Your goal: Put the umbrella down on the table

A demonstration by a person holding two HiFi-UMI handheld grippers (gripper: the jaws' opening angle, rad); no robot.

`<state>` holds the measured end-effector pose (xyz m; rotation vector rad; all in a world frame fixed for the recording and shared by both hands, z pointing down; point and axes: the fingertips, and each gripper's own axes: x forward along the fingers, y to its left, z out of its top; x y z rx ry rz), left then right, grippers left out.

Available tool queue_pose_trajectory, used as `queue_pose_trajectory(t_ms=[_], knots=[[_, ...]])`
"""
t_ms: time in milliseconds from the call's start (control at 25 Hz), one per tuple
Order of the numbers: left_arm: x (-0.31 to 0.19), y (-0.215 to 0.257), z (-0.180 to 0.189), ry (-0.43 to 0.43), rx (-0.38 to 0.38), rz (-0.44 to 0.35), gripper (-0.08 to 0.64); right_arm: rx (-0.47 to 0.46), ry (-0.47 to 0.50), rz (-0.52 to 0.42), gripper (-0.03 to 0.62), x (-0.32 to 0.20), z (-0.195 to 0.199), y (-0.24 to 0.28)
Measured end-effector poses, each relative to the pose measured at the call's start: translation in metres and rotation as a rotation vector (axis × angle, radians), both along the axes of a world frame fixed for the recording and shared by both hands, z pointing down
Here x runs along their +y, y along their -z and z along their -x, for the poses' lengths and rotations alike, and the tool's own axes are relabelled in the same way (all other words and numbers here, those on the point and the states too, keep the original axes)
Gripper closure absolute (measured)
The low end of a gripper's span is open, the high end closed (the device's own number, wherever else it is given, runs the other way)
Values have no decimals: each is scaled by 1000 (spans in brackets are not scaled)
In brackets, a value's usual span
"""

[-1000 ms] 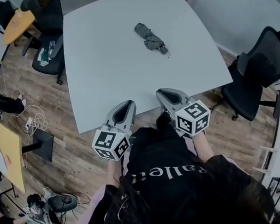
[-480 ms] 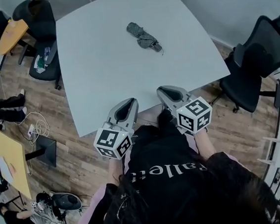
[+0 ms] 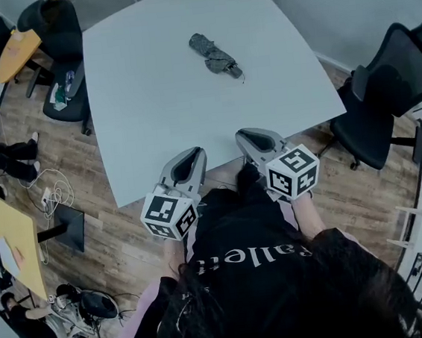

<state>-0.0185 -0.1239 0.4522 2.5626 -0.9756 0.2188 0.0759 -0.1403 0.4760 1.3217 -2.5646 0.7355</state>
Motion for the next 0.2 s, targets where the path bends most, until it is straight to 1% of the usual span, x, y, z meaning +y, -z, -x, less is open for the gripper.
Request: queue_pose_trajectory(t_ms=[200], knots=[[-4,0,-1,-2,0,-3,534,-3,-4,-2,555,-5,-2,1]])
